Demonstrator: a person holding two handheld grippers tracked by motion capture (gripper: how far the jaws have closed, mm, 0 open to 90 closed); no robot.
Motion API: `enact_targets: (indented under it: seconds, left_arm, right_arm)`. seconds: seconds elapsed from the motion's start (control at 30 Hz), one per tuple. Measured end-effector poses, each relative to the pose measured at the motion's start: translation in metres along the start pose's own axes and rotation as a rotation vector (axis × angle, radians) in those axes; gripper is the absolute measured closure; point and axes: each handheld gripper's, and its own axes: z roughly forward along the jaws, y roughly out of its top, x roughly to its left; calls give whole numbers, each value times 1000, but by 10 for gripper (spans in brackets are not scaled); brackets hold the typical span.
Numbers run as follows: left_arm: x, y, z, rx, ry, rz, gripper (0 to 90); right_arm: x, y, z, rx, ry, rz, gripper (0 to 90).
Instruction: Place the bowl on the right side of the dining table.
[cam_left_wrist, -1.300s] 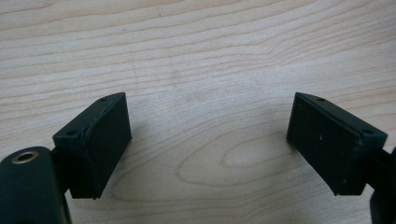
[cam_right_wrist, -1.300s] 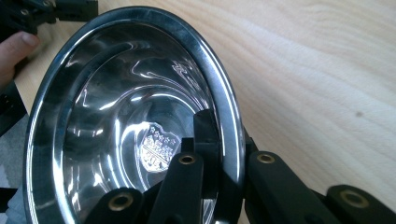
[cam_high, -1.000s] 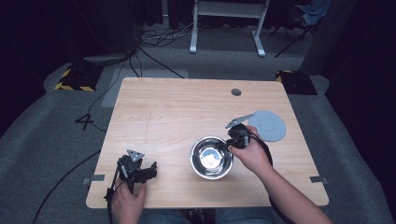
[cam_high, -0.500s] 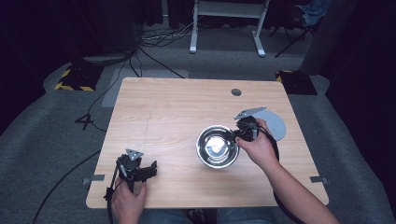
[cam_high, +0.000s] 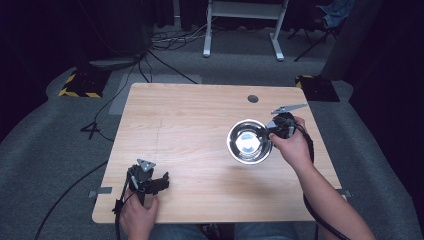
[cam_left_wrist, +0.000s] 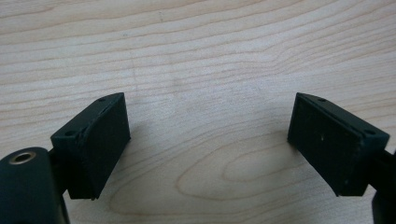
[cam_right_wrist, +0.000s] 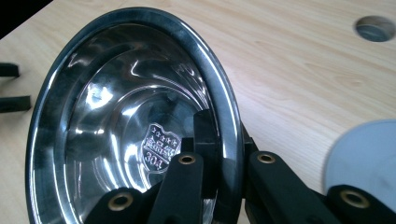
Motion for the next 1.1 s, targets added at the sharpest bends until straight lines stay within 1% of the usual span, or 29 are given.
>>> enact_targets:
  seconds: [0.17,0.37,0.4,0.53,0.6,0.73,0.8,0.83,0.93,1.1]
  left_arm:
    - [0,0,0,-1,3,2,130]
    - [0,0,0,-3,2,-3,132]
    - [0,0,0,-3,2,-3,132]
    - [0,0,0,-3,2,-4,132]
    - [0,0,0,-3,2,-4,132]
    - [0,0,0,-3,3,-4,134]
    - [0,0,0,-2,0,-7,137]
    - [0,0,0,-5,7,-5,138]
    - [0,1,0,-7,10,-9,143]
    - [1,1,1,-6,16,-5,145]
  right_arm:
    - [-20,3,-11,-21,-36,39,873]
    - [-37,9,-18,-67,-71,91,874]
    - [-40,10,-19,-68,-81,102,874]
    - [-52,14,-22,-76,-114,111,873]
    - [-57,15,-24,-83,-125,131,873]
    - [-69,15,-29,-89,-155,154,873]
    - [-76,15,-32,-89,-171,165,873]
    - [-78,15,-32,-91,-179,173,873]
    - [-87,13,-36,-101,-192,209,873]
    - [-103,10,-39,-104,-229,238,873]
